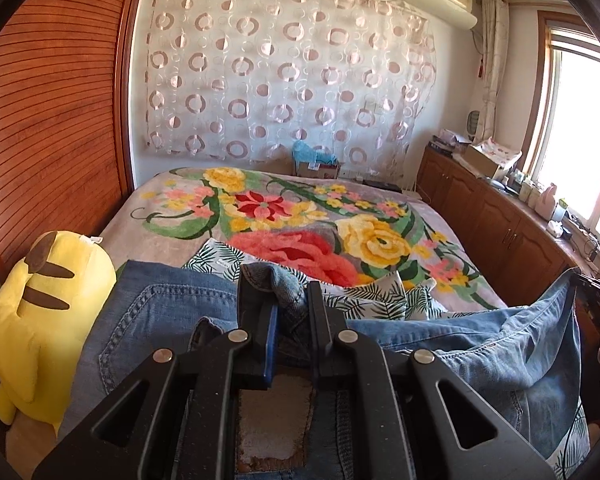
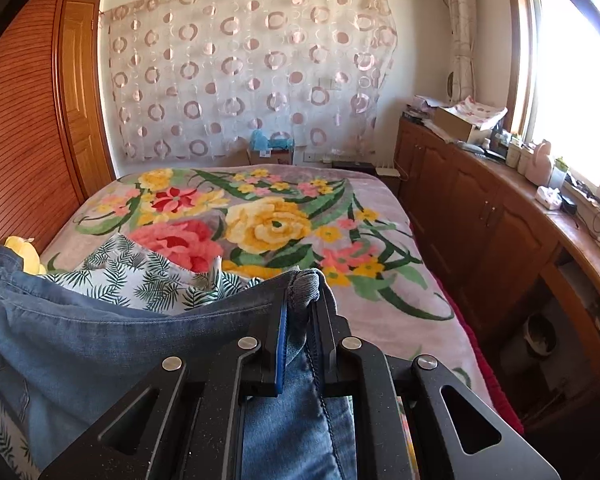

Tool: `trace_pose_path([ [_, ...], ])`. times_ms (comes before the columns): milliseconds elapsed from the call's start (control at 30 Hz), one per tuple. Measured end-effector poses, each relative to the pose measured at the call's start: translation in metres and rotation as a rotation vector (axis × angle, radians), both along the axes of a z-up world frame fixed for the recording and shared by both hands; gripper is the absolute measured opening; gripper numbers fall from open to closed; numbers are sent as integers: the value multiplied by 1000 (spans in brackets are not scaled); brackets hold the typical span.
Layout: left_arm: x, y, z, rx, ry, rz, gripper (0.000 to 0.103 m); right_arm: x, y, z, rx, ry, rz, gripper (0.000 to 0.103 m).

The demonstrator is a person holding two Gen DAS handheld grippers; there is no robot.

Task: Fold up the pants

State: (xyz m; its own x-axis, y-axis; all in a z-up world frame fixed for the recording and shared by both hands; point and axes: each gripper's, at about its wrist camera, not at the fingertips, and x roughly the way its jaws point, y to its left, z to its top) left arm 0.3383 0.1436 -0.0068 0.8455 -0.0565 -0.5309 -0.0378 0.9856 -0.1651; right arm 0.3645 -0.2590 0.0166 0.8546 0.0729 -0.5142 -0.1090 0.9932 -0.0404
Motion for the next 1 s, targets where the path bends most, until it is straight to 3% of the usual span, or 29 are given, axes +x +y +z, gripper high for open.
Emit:
trace_pose_path([
  [267, 4, -1, -7, -10, 52, -34, 18, 16, -3, -7, -5, 41, -4, 10],
  [367, -2, -1, -9, -12, 75, -41, 32, 22, -3, -9, -5, 61, -9, 10],
  [400, -4, 0, -11, -13, 82, -43, 41, 24, -1, -9, -6, 67, -9, 10],
  [533, -18, 5, -16, -42, 110, -51, 53, 26, -2, -8, -7, 80, -14, 10],
  [600, -25, 6, -16, -49, 109, -49, 72, 26, -2, -8, -6, 83, -17, 10],
  [633, -28, 6, -15, -50, 103, -49, 76, 28, -1, -8, -8, 84, -19, 10],
  [1000, -70, -9, -21, 81, 97, -48, 73, 37, 4, -10, -36, 118, -60, 11],
])
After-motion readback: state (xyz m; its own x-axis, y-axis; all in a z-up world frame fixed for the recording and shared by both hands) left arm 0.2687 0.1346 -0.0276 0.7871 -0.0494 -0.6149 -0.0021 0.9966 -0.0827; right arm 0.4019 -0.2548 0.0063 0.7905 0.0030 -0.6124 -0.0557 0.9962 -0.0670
